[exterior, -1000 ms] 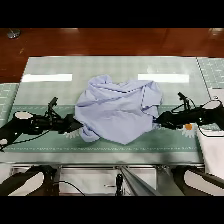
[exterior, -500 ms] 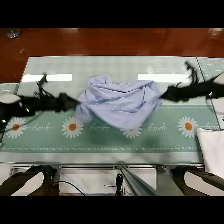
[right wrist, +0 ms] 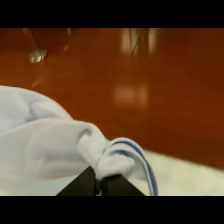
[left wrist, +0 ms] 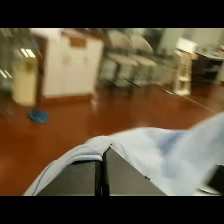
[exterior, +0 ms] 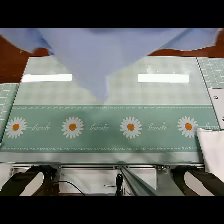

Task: Fold the shirts.

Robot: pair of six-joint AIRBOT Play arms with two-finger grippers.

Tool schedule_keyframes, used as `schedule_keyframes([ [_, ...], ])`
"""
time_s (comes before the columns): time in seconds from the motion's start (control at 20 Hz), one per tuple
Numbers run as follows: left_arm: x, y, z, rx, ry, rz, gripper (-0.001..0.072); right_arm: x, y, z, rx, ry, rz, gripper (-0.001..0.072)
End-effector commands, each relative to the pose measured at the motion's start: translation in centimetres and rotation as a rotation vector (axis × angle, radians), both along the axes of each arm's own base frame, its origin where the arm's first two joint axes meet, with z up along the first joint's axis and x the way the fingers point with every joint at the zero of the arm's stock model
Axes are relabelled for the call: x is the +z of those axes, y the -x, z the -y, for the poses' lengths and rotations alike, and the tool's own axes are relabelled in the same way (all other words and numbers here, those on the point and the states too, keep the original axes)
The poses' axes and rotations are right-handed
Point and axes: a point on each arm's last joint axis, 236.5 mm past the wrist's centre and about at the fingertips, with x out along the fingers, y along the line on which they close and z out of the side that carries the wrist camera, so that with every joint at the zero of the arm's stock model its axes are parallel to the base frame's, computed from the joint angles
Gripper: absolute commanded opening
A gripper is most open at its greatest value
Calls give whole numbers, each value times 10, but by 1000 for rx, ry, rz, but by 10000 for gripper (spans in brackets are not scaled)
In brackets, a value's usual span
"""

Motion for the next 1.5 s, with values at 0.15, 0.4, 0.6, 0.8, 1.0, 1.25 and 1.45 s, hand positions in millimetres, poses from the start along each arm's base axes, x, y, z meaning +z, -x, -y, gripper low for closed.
schedule_keyframes([
  [0.15, 83, 136, -45, 324, -116, 333, 20, 59, 154, 9, -147, 125, 248, 21],
  [0.4, 76, 184, -40, 333, -164, 360, 20, 16, 193, 0, -116, 150, 90, 21],
  [0.6, -11, 115, -36, 246, -102, -47, 20, -59, 180, -19, 17, 123, -185, 22],
  [0.8, -138, 14, -44, 228, -97, -429, 20, -158, 135, -11, -6, 30, -406, 21],
  [1.0, -251, -73, -35, 160, -164, -712, 20, -261, 67, 1, -63, -82, -571, 21],
  [1.25, -327, -159, -8, 148, -74, -814, 21, -346, -42, 29, -199, -209, -680, 22],
  [1.45, -366, -184, 21, 96, 34, -905, 22, -383, -131, 32, -226, -361, -720, 22],
])
